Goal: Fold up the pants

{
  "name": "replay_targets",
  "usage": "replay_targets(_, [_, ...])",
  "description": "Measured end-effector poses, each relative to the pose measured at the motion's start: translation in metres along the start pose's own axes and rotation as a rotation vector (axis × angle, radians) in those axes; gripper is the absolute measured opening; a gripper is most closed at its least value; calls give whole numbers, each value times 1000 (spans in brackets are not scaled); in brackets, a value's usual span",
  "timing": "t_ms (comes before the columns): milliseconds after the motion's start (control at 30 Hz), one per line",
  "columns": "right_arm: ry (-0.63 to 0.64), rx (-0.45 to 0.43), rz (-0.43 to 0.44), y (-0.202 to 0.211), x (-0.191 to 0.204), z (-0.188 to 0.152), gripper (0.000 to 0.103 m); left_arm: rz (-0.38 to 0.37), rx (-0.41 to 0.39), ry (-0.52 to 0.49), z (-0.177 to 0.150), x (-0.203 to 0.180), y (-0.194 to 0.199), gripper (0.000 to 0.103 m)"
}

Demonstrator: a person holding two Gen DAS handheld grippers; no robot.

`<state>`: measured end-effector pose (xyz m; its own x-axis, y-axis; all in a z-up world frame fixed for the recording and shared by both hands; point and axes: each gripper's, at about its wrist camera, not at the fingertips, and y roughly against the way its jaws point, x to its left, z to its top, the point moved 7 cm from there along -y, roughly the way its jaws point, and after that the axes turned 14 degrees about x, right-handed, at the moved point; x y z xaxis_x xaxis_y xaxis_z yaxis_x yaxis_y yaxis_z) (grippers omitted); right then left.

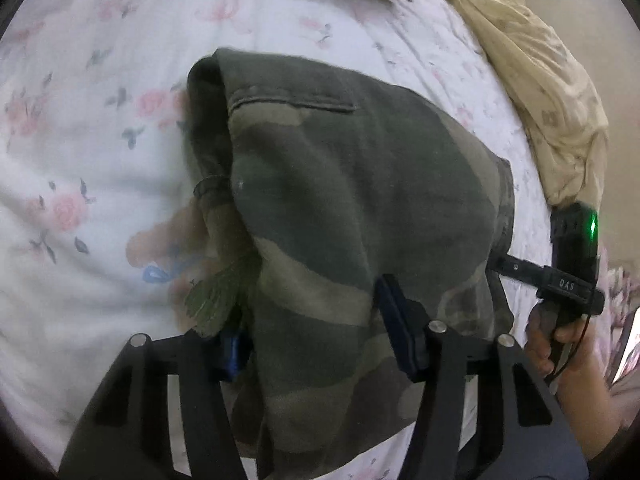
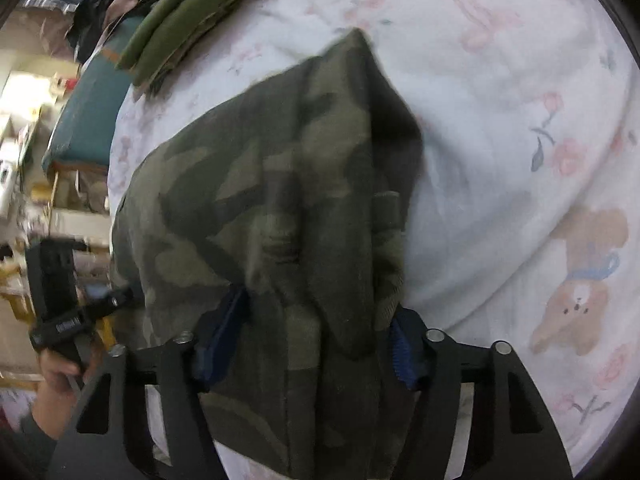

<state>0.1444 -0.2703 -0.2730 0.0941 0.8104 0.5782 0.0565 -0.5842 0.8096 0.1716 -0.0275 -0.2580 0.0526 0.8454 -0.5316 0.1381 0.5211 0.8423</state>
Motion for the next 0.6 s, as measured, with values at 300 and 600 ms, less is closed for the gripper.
replay_targets(300, [177,-187,14,49,54,-7,24,47,-133,-84,-14,-47,53,22])
replay_targets(600, [348,-336,58,124,134,33,24,6,-308,-101,21,-76,158,22])
